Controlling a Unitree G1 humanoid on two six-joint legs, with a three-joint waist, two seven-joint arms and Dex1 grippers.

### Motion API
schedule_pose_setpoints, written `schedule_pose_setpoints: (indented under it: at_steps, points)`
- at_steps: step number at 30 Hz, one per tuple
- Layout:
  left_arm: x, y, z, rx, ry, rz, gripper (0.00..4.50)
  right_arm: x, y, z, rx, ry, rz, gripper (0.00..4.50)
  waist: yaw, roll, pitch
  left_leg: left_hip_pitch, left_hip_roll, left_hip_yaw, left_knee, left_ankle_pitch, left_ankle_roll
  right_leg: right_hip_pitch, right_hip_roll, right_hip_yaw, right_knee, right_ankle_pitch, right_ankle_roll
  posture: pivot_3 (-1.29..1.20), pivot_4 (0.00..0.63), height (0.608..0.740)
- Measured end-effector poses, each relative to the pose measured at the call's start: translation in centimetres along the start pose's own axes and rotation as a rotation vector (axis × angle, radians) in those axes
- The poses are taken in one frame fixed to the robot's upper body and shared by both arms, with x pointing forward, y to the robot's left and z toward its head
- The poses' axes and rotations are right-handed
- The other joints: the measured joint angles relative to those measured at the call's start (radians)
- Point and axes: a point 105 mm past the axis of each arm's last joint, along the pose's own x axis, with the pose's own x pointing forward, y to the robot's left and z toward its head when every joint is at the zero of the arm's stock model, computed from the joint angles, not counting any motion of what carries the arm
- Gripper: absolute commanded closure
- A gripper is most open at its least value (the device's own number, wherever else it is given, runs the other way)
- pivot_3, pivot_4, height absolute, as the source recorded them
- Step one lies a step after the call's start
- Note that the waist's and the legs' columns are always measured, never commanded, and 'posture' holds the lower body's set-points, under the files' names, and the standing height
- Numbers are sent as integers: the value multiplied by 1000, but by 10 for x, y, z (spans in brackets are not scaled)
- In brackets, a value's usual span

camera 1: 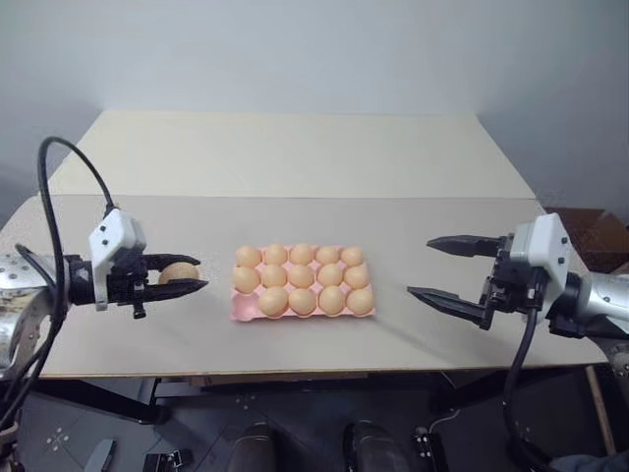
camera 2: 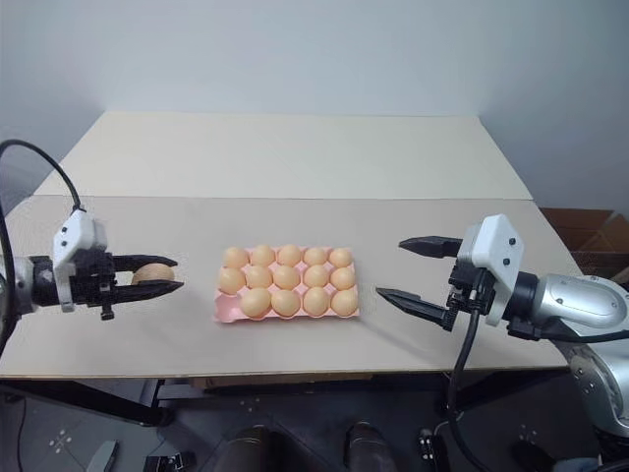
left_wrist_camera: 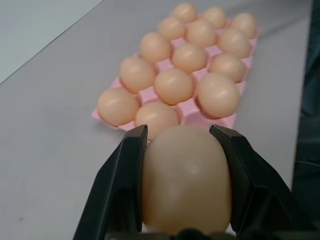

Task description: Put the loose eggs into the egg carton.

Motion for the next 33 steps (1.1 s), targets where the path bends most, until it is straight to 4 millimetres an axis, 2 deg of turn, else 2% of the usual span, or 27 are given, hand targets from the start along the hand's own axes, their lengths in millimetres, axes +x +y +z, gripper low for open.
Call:
schedule_pose_setpoints:
  at_steps: [3, 11, 13, 18, 20, 24, 28, 33]
  points:
    - [14, -5, 1, 35, -26, -72, 2777, 1, 0, 0, 1, -3, -2, 192, -4, 0, 0, -1, 0, 0, 0, 0, 0, 0, 0, 0, -1, 3, 5, 0, 150, 740]
    - [49, -16, -18, 53, 17, -166, 2777, 1, 0, 1, -1, -5, -15, 192, -10, 0, 0, 0, 1, 0, 0, 0, 0, 0, 2, 1, 1, 4, 10, 0, 150, 740]
    - [54, -19, -23, 67, 44, -179, 2055, 1, -1, 1, -1, -5, -21, 192, -10, 0, 0, 0, 0, 0, 0, 0, 0, 0, 2, 1, 1, 4, 10, 0, 150, 740]
    - [56, -15, -23, 62, 43, -148, 582, 1, 1, -1, 4, -1, -26, 192, -9, 0, 0, 0, 0, -1, 0, 0, 0, 0, 2, 0, 0, 4, 11, 0, 150, 740]
    - [55, -7, -19, 50, 26, -107, 582, 0, 1, 0, 8, -4, -26, 192, -9, 0, 0, 0, 0, -1, 1, 0, 0, 0, 2, 0, 1, 3, 13, 0, 150, 740]
    - [40, 6, -2, 19, -45, -43, 582, 1, 4, 3, 23, -34, -14, 192, -12, 0, 0, 0, 1, -1, 1, 0, 0, 0, 2, 0, 1, 3, 13, 0, 150, 740]
    - [7, 14, 11, 10, -75, 16, 582, 1, 3, 3, 26, -34, -7, 192, -21, 0, 0, 0, 1, -1, 1, 0, 0, 0, 2, 0, 1, 3, 13, 0, 150, 740]
    - [-46, 11, 0, 10, -39, 142, 582, -2, -4, -3, 35, -13, 32, 192, -32, 0, 0, 2, 2, 0, 1, 0, 0, 0, 1, 0, 1, 2, 13, 0, 150, 740]
